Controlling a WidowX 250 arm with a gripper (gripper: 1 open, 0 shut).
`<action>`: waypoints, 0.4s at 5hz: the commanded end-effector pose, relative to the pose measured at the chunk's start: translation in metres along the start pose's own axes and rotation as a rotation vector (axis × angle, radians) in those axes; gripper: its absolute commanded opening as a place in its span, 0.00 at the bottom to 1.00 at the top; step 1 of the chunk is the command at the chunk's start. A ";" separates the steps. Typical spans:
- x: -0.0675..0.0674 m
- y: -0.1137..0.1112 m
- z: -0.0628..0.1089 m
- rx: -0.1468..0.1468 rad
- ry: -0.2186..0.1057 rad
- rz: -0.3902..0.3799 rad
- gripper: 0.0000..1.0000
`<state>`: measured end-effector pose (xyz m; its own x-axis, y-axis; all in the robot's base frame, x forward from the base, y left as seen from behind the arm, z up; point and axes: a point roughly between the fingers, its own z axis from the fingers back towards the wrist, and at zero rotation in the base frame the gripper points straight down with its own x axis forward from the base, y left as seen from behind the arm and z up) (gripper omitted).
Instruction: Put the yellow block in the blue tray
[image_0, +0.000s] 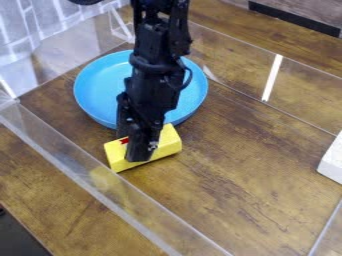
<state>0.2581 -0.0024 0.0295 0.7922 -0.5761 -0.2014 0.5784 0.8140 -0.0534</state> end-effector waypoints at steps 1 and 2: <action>-0.006 0.004 0.002 0.014 -0.056 0.003 0.00; -0.009 0.006 -0.004 0.018 -0.069 -0.056 0.00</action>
<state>0.2560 0.0000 0.0238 0.7612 -0.6343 -0.1351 0.6342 0.7716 -0.0493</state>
